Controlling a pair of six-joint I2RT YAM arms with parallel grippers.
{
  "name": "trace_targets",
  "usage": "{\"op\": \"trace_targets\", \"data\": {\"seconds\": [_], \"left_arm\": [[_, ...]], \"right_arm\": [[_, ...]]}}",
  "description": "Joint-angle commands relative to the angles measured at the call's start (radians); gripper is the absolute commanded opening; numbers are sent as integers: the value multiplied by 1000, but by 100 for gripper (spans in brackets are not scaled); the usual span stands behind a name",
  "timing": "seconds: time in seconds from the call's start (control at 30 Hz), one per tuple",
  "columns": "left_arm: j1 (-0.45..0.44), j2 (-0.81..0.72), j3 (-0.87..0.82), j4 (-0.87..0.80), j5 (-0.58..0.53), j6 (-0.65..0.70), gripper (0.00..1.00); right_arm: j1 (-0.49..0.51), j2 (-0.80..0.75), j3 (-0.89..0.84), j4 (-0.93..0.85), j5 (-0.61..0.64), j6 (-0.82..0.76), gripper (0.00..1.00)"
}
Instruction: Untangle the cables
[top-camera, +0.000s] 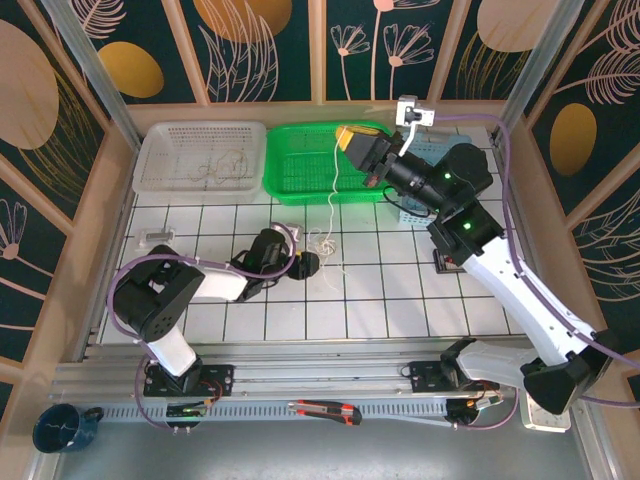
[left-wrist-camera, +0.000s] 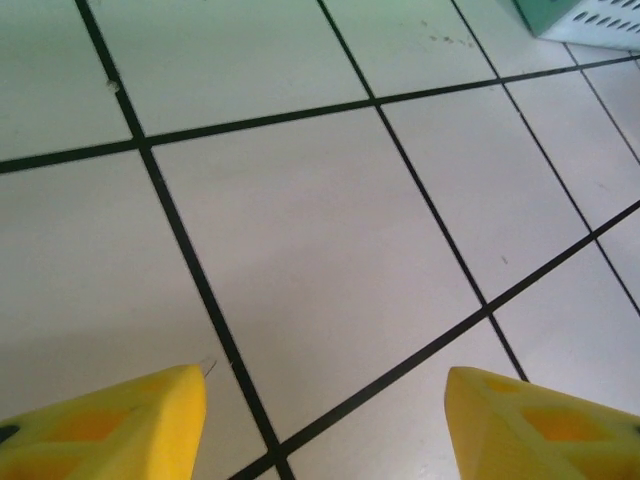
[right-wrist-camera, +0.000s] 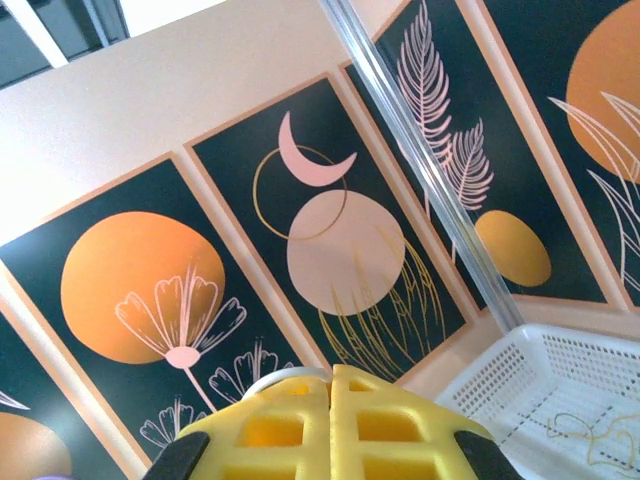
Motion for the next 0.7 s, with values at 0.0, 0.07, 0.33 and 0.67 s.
{"op": "trace_targets", "data": {"seconds": [0.0,0.07,0.33,0.67], "left_arm": [[-3,-67,-26,-3,-21,10,73],[-4,-106,-38,-24,-33,13,78],[-3,-260,-93,-117,-85,30,93],[-3,-392,-61,-90,48,88,99]], "right_arm": [[-7,15,-15,21,1,0,0],[-8,13,-49,23,16,-10,0],[-19,14,-150,27,36,-28,0],[-16,31,-186,52,-2,-13,0]]}}
